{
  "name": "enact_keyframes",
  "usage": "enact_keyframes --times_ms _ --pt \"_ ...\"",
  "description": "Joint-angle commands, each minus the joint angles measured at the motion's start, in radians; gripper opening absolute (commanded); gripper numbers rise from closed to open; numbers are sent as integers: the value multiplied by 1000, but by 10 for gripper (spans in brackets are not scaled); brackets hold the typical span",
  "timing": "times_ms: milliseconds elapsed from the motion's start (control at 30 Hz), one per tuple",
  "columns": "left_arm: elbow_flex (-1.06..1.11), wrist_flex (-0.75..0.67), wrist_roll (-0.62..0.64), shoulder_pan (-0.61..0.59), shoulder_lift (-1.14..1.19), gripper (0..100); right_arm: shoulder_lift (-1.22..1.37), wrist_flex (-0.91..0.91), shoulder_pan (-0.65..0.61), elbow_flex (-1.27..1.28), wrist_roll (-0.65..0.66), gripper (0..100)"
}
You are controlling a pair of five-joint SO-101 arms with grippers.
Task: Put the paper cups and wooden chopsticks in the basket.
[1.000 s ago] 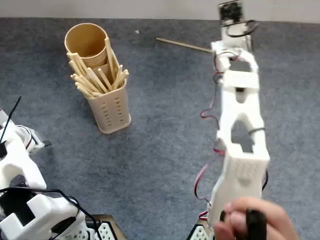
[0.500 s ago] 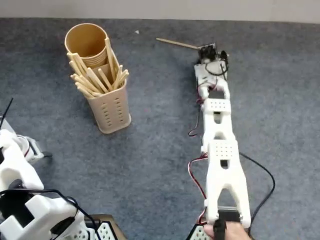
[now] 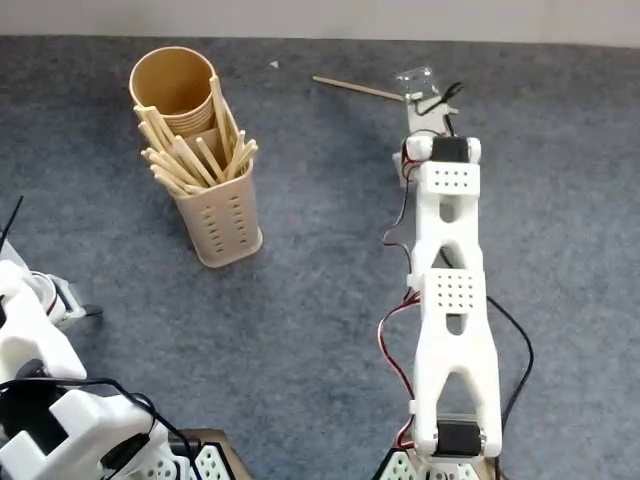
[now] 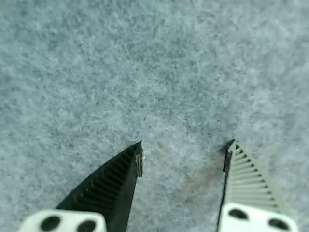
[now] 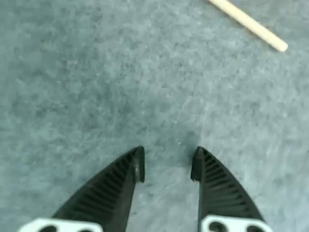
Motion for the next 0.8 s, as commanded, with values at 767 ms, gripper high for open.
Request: enact_keyframes --times_ms 767 --pt "4 -3 -15 -142 -22 274 -239 -426 81 542 63 163"
